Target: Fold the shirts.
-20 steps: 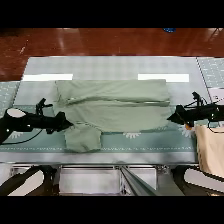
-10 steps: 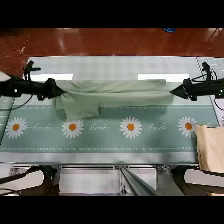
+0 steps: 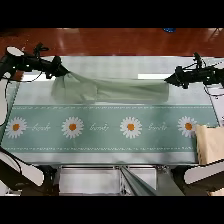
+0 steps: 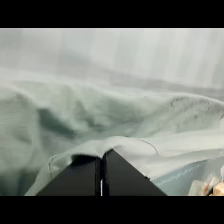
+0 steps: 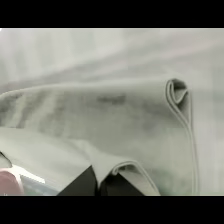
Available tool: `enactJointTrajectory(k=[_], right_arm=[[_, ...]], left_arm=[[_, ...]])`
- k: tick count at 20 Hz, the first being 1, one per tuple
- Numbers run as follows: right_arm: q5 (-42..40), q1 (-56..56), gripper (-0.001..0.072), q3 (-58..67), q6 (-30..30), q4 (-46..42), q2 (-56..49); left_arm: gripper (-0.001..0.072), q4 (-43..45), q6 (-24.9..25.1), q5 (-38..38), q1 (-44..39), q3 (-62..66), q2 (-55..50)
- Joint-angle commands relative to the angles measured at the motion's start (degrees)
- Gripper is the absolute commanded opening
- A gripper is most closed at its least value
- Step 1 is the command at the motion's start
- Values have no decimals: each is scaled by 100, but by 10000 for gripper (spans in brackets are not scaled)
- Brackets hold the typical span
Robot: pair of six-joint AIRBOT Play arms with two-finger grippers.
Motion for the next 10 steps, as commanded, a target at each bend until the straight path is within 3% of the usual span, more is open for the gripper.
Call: enactJointTrajectory(k=[1,2,3,4,6,10], right_arm=[[-317,20,59,249,92,70,-356],[-470,22,274,249,94,98,-398],[-603,22,413,249,57,144,-415],[-695,17,414,249,24,203,-409],[-682,-74,414,256,-44,251,-289],[-293,-752,412,251,2,-79,356]], left_arm=[[21,4,-85,-85,-35,616,-562],[35,7,-85,-101,-48,614,-640],[215,2,-83,-90,-66,614,-715],[505,4,-74,-92,-83,614,-743],[507,4,-81,-157,-22,713,-708],[506,225,-116,-981,529,1458,-337]])
